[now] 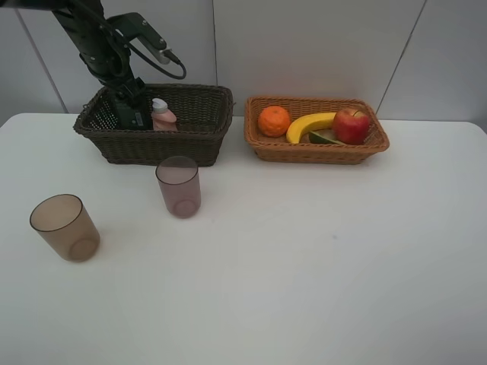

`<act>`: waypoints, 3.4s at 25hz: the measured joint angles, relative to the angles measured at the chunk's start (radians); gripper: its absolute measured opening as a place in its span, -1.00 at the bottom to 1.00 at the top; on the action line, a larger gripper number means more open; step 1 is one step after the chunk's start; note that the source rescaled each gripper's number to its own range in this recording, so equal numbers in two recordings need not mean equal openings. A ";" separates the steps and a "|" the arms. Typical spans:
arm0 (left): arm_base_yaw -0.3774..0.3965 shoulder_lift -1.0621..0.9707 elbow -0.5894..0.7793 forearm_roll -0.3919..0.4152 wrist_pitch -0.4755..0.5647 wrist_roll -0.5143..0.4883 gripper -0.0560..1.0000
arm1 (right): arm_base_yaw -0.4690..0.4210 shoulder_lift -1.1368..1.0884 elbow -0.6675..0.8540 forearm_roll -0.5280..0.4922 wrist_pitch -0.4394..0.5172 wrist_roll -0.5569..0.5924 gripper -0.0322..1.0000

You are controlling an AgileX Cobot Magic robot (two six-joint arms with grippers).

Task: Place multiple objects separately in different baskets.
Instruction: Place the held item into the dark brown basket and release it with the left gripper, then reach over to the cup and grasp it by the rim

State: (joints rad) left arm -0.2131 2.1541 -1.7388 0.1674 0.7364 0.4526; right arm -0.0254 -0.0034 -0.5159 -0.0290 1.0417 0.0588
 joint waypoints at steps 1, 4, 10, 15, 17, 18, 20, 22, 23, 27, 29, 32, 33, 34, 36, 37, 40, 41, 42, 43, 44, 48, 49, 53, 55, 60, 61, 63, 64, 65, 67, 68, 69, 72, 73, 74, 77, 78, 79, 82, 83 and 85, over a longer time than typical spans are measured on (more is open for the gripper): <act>0.000 0.000 0.000 0.000 0.001 0.000 0.99 | 0.000 0.000 0.000 0.000 0.000 0.000 1.00; 0.000 0.000 0.000 0.000 0.001 0.000 0.99 | 0.000 0.000 0.000 0.000 0.000 0.000 1.00; 0.000 0.000 0.000 0.000 0.001 0.000 0.99 | 0.000 0.000 0.000 0.000 0.000 0.000 1.00; 0.000 0.000 0.000 -0.006 0.001 0.000 0.99 | 0.000 0.000 0.000 0.000 0.000 0.000 1.00; 0.000 0.000 0.000 -0.008 0.001 0.000 0.99 | 0.000 0.000 0.000 0.000 0.000 0.000 1.00; 0.000 0.000 0.000 -0.008 0.001 0.000 0.99 | 0.000 0.000 0.000 0.000 0.000 0.000 1.00; 0.000 0.000 0.000 -0.009 0.001 0.000 0.99 | 0.000 0.000 0.000 0.000 0.000 0.000 1.00; 0.000 -0.003 0.000 -0.011 0.001 0.000 0.99 | 0.000 0.000 0.000 0.000 0.000 0.000 1.00; 0.000 -0.006 0.000 -0.012 0.002 0.000 0.99 | 0.000 0.000 0.000 0.000 0.000 0.000 1.00; 0.000 -0.032 0.000 -0.012 0.004 0.000 0.99 | 0.000 0.000 0.000 0.000 0.000 0.000 1.00; 0.000 -0.050 0.000 -0.012 0.012 0.000 0.99 | 0.000 0.000 0.000 0.000 0.000 0.000 1.00; 0.000 -0.084 0.000 -0.013 0.038 0.000 0.99 | 0.000 0.000 0.000 0.000 0.000 0.000 1.00; 0.000 -0.095 0.000 -0.016 0.047 0.000 0.99 | 0.000 0.000 0.000 0.000 0.000 0.000 1.00; 0.000 -0.108 0.000 -0.020 0.061 0.000 0.99 | 0.000 0.000 0.000 0.000 0.000 0.000 1.00; -0.001 -0.129 0.000 -0.040 0.093 0.000 0.99 | 0.000 0.000 0.000 0.000 0.000 0.000 1.00; -0.004 -0.140 0.000 -0.054 0.106 0.000 0.99 | 0.000 0.000 0.000 0.000 0.000 0.000 1.00; -0.013 -0.174 0.000 -0.111 0.154 0.000 0.99 | 0.000 0.000 0.000 0.000 0.000 0.000 1.00; -0.019 -0.185 0.000 -0.127 0.167 -0.001 0.99 | 0.000 0.000 0.000 0.000 0.000 0.000 1.00; -0.021 -0.196 0.000 -0.141 0.179 -0.001 0.99 | 0.000 0.000 0.000 0.000 0.000 0.000 1.00; -0.025 -0.204 0.000 -0.157 0.192 -0.002 0.99 | 0.000 0.000 0.000 0.000 0.000 0.000 1.00; -0.033 -0.213 0.000 -0.173 0.204 -0.004 0.99 | 0.000 0.000 0.000 0.000 0.000 0.000 1.00; -0.058 -0.242 0.000 -0.202 0.264 -0.025 0.99 | 0.000 0.000 0.000 0.000 0.000 0.000 1.00; -0.065 -0.247 0.000 -0.203 0.282 -0.032 0.99 | 0.000 0.000 0.000 0.000 0.000 0.000 1.00; -0.099 -0.257 0.000 -0.214 0.363 -0.062 0.99 | 0.000 0.000 0.000 0.000 0.000 0.000 1.00; -0.119 -0.258 0.000 -0.224 0.399 -0.077 0.99 | 0.000 0.000 0.000 0.000 0.000 0.000 1.00; -0.167 -0.258 0.000 -0.228 0.466 -0.106 0.99 | 0.000 0.000 0.000 0.000 0.000 0.000 1.00; -0.175 -0.258 0.000 -0.229 0.473 -0.114 0.99 | 0.000 0.000 0.000 0.000 0.000 0.000 1.00; -0.190 -0.258 0.000 -0.229 0.476 -0.134 0.99 | 0.000 0.000 0.000 0.000 0.000 0.000 1.00; -0.197 -0.258 0.000 -0.229 0.476 -0.144 0.99 | 0.000 0.000 0.000 0.000 0.000 0.000 1.00; -0.204 -0.258 0.000 -0.229 0.476 -0.158 0.99 | 0.000 0.000 0.000 0.000 0.000 0.000 1.00; -0.218 -0.258 0.000 -0.229 0.477 -0.179 0.99 | 0.000 0.000 0.000 0.000 0.000 0.000 1.00; -0.225 -0.258 0.000 -0.229 0.477 -0.188 0.99 | 0.000 0.000 0.000 0.000 0.000 0.000 1.00; -0.231 -0.257 0.000 -0.229 0.478 -0.193 0.99 | 0.000 0.000 0.000 0.000 0.000 0.000 1.00; -0.234 -0.248 0.000 -0.229 0.478 -0.203 0.99 | 0.000 0.000 0.000 0.000 0.000 0.000 1.00; -0.234 -0.243 0.001 -0.229 0.478 -0.204 0.99 | 0.000 0.000 0.000 0.000 0.000 0.000 1.00; -0.234 -0.237 0.008 -0.229 0.478 -0.207 0.99 | 0.000 0.000 0.000 0.000 0.000 0.000 1.00; -0.234 -0.231 0.048 -0.229 0.478 -0.208 0.99 | 0.000 0.000 0.000 0.000 0.000 0.000 1.00; -0.234 -0.231 0.065 -0.229 0.477 -0.208 0.99 | 0.000 0.000 0.000 0.000 0.000 0.000 1.00; -0.234 -0.230 0.079 -0.229 0.471 -0.208 0.99 | 0.000 0.000 0.000 0.000 0.000 0.000 1.00; -0.234 -0.230 0.127 -0.229 0.440 -0.208 0.99 | 0.000 0.000 0.000 0.000 0.000 0.000 1.00; -0.234 -0.230 0.144 -0.229 0.426 -0.208 0.99 | 0.000 0.000 0.000 0.000 0.000 0.000 1.00; -0.234 -0.230 0.177 -0.229 0.394 -0.208 0.99 | 0.000 0.000 0.000 0.000 0.000 0.000 1.00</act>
State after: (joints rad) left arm -0.4472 1.9238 -1.5617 -0.0612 1.1301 0.2451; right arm -0.0254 -0.0034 -0.5159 -0.0290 1.0417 0.0588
